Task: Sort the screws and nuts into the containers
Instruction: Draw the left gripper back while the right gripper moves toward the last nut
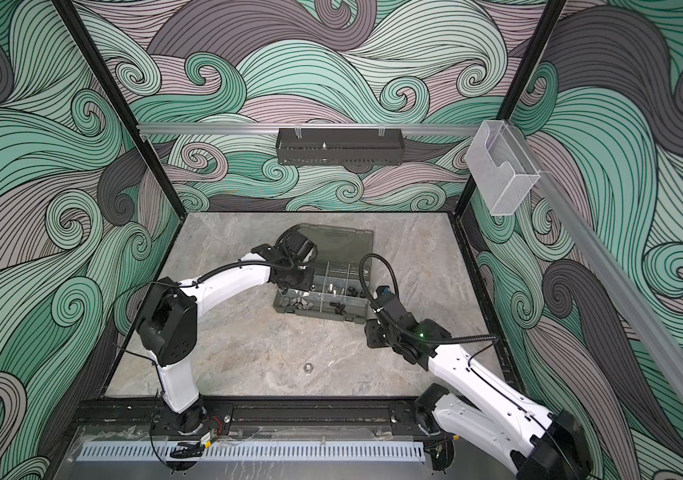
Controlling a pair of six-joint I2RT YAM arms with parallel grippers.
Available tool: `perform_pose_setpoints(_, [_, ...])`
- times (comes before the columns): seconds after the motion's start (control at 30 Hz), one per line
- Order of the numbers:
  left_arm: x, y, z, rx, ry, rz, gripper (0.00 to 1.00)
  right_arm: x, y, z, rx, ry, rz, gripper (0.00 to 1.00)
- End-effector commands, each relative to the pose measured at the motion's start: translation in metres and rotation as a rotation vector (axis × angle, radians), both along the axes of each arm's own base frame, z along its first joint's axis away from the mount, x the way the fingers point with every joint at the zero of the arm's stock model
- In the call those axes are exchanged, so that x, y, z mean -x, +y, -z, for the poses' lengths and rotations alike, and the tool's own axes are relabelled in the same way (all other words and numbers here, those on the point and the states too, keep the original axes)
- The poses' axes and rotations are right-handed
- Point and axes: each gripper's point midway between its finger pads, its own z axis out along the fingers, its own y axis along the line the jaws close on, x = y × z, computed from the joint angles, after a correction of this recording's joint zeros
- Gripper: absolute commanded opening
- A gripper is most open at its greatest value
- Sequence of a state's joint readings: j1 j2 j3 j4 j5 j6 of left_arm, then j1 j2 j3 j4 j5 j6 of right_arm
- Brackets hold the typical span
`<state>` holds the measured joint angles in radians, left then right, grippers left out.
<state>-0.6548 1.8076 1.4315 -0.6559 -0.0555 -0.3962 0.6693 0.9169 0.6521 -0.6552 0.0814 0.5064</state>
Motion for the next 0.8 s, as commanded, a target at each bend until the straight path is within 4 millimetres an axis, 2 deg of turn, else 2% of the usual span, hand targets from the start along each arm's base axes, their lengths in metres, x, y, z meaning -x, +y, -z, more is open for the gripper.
perform_pose_setpoints(0.0, [0.004, 0.015, -0.024, 0.051, -0.044, -0.048, 0.43, 0.003, 0.001, 0.004, 0.006, 0.023, -0.004, 0.47])
perform_pose_setpoints(0.2, [0.029, 0.06, -0.03, 0.069, -0.07, -0.152, 0.43, 0.004, 0.028, 0.005, 0.053, 0.012, -0.099, 0.47])
perform_pose_setpoints(0.4, [0.052, 0.1, -0.043, 0.082, -0.126, -0.227, 0.44, 0.011, 0.068, 0.013, 0.102, 0.027, -0.215, 0.47])
perform_pose_setpoints(0.63, [0.082, 0.138, -0.03, 0.073, -0.134, -0.319, 0.45, 0.022, 0.11, 0.02, 0.103, 0.037, -0.311, 0.47])
perform_pose_setpoints(0.77, [0.093, 0.154, -0.03, 0.082, -0.178, -0.359, 0.46, 0.031, 0.126, 0.026, 0.131, 0.043, -0.363, 0.48])
